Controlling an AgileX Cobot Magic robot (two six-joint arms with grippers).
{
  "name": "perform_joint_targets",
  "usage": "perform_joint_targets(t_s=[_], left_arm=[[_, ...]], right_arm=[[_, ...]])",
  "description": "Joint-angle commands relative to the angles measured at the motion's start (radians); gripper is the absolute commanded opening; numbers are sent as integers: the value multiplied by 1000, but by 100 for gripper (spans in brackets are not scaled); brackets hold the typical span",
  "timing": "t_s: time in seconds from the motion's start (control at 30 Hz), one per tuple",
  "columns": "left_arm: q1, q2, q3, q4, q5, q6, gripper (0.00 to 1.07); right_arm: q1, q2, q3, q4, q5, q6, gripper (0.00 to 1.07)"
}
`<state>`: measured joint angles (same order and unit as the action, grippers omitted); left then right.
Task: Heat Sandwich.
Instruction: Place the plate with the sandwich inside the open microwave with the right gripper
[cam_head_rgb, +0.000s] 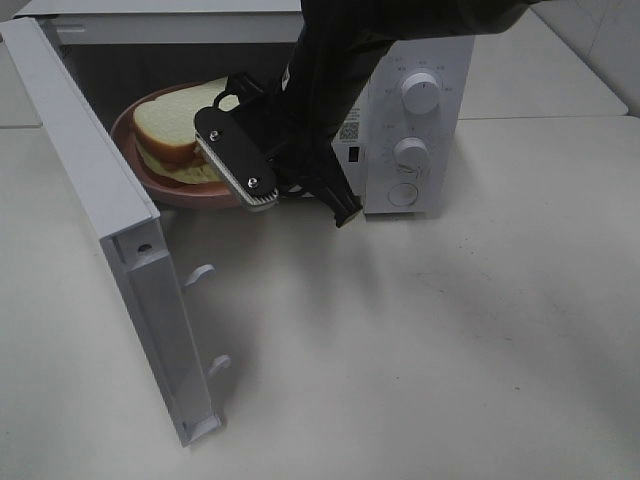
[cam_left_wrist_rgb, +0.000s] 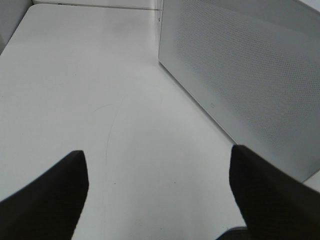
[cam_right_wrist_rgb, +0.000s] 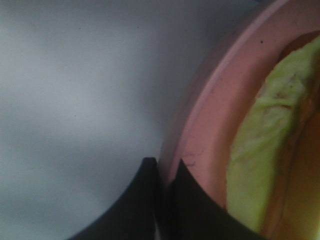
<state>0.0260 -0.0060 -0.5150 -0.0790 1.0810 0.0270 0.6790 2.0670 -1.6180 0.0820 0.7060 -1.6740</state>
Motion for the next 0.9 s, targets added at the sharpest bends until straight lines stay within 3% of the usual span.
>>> perform_joint_targets(t_s=[0.03, 0.9], left_arm=[[-3, -16, 2, -3, -12, -5, 74], [-3, -16, 2, -3, -12, -4, 74]], right_arm=[[-4, 13, -41, 1, -8, 13, 1], [-4, 205, -313, -21, 27, 103, 1]])
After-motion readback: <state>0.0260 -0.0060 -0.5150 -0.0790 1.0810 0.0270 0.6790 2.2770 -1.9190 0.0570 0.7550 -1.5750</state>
